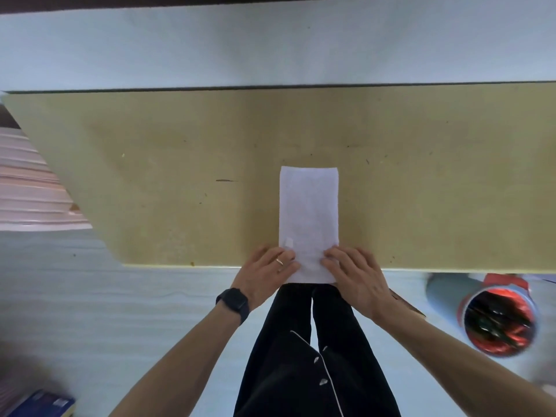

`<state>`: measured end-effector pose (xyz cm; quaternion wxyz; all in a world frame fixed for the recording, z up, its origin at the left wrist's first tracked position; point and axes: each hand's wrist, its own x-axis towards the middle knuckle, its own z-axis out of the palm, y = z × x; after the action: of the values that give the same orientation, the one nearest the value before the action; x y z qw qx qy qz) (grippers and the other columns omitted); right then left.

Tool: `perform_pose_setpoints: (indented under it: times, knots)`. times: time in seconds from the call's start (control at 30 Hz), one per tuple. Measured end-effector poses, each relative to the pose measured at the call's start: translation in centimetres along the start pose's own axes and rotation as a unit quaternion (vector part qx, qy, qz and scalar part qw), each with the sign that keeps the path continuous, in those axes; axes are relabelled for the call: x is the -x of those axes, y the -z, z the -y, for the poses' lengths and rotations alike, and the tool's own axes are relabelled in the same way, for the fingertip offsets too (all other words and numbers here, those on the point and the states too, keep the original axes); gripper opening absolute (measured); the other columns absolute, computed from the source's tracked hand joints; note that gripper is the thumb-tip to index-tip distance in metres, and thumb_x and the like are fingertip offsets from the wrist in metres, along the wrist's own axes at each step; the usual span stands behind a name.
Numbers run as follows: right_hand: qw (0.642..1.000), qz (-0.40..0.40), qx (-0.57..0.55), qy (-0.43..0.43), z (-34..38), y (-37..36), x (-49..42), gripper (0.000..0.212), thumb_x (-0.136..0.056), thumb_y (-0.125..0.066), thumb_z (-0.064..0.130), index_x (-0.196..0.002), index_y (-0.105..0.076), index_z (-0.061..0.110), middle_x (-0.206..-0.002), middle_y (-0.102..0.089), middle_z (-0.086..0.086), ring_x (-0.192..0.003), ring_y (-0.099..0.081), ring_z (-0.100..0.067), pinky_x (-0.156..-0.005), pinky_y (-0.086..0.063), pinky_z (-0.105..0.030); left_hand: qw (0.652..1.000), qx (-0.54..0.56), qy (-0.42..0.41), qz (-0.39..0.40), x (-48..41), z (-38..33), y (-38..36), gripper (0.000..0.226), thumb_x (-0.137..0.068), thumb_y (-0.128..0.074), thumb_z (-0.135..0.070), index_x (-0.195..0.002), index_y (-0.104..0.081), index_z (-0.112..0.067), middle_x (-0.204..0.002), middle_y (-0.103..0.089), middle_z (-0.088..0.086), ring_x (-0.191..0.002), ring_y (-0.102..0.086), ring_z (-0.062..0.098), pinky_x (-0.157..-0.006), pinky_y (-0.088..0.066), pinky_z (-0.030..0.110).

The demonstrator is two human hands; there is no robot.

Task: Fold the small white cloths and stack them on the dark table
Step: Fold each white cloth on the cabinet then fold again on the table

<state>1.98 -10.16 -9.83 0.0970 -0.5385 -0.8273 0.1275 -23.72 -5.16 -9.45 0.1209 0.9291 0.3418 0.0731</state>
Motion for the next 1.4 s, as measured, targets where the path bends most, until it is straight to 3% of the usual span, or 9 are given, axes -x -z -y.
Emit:
perform_pose_setpoints:
  times: [0.13,0.23,0.4,0.47,0.57,0.7,0.83,1.2,1.4]
  knots:
    - [0.998,0.034,-0.056,-0.012,-0.6,1.0,-0.8,0.036,-0.074,-0.081,0.025,-0.108,-0.071,0.020,-0.120,-0.066,0.004,-0.110,-0.063,-0.020,-0.091,-0.043,-0.033,0.996,0.073,0.049,0.018,-0.4,0.2,0.7,0.031,-0.079,-0.050,-0.009,-0.099,-0.070,-0.022,-0.108,-0.068,-0.006,-0.102,-0.061,0.019,-0.091,-0.039,0.030]
    - [0.981,0.056,-0.168,-0.085,-0.6,3.6,-2.6,0.032,-0.078,-0.076,0.039,-0.103,-0.072,0.019,-0.113,-0.069,0.007,-0.098,-0.065,-0.018,-0.080,-0.049,-0.031,0.962,0.188,0.188,0.056,-2.2,0.5,2.6,0.017,-0.081,-0.063,-0.028,-0.093,-0.075,-0.025,-0.093,-0.073,-0.010,-0.094,-0.063,0.018,-0.081,-0.049,0.031]
    - [0.860,0.078,-0.373,-0.339,-1.3,7.4,-8.0,0.010,-0.092,-0.065,0.032,-0.097,-0.073,0.033,-0.094,-0.072,0.020,-0.087,-0.064,0.009,-0.076,-0.046,-0.013,0.809,0.420,0.407,0.062,-7.0,2.4,7.1,0.011,-0.085,-0.076,-0.030,-0.095,-0.074,-0.025,-0.088,-0.074,-0.013,-0.082,-0.066,0.009,-0.075,-0.050,0.022]
    - [0.825,0.076,-0.407,-0.385,-2.2,7.2,-10.0,0.011,-0.093,-0.063,0.038,-0.092,-0.072,0.032,-0.086,-0.074,0.010,-0.075,-0.064,0.004,-0.066,-0.045,-0.016,0.740,0.496,0.453,0.038,-8.9,3.7,7.6,0.012,-0.087,-0.075,-0.029,-0.096,-0.073,-0.023,-0.088,-0.074,-0.011,-0.083,-0.069,0.011,-0.075,-0.053,0.023]
    - [0.796,0.031,-0.422,-0.433,-2.8,6.2,-12.5,0.026,-0.094,-0.059,0.041,-0.089,-0.068,0.017,-0.085,-0.067,-0.013,-0.067,-0.052,-0.012,-0.060,-0.038,-0.028,0.695,0.519,0.498,0.020,-11.6,5.5,7.1,0.019,-0.091,-0.070,-0.029,-0.102,-0.071,-0.014,-0.093,-0.073,-0.002,-0.086,-0.068,0.016,-0.073,-0.054,0.023]
    - [0.777,-0.010,-0.389,-0.495,-2.8,5.0,-14.4,0.028,-0.098,-0.053,0.036,-0.080,-0.054,0.015,-0.069,-0.053,0.003,-0.061,-0.043,-0.013,-0.051,-0.033,-0.020,0.690,0.488,0.535,0.020,-13.9,6.6,5.2,0.021,-0.095,-0.062,-0.036,-0.106,-0.067,-0.018,-0.100,-0.071,-0.001,-0.095,-0.067,0.022,-0.082,-0.055,0.038]
    - [0.780,-0.012,-0.360,-0.512,-2.8,4.5,-15.0,0.028,-0.100,-0.048,0.037,-0.085,-0.055,0.015,-0.074,-0.059,0.004,-0.065,-0.051,-0.012,-0.055,-0.037,-0.026,0.698,0.442,0.563,0.026,-14.6,6.4,4.3,0.026,-0.096,-0.059,-0.039,-0.104,-0.063,-0.014,-0.101,-0.067,0.003,-0.084,-0.059,0.016,-0.070,-0.046,0.025]
    - [0.788,0.024,-0.293,-0.541,-3.0,4.3,-16.2,0.024,-0.094,-0.047,0.050,-0.092,-0.058,0.029,-0.080,-0.064,0.013,-0.074,-0.061,-0.010,-0.062,-0.049,-0.031,0.696,0.415,0.586,0.000,-15.4,6.3,4.4,0.020,-0.094,-0.058,-0.039,-0.101,-0.061,-0.021,-0.091,-0.066,-0.008,-0.081,-0.061,0.011,-0.064,-0.048,0.022]
    - [0.808,0.049,-0.241,-0.536,-3.0,4.5,-16.7,0.029,-0.095,-0.043,0.051,-0.089,-0.054,0.025,-0.078,-0.063,0.007,-0.073,-0.061,-0.017,-0.065,-0.054,-0.038,0.741,0.349,0.574,0.020,-15.2,6.4,4.6,0.022,-0.092,-0.058,-0.048,-0.096,-0.056,-0.027,-0.088,-0.066,-0.011,-0.079,-0.062,0.012,-0.065,-0.049,0.028]
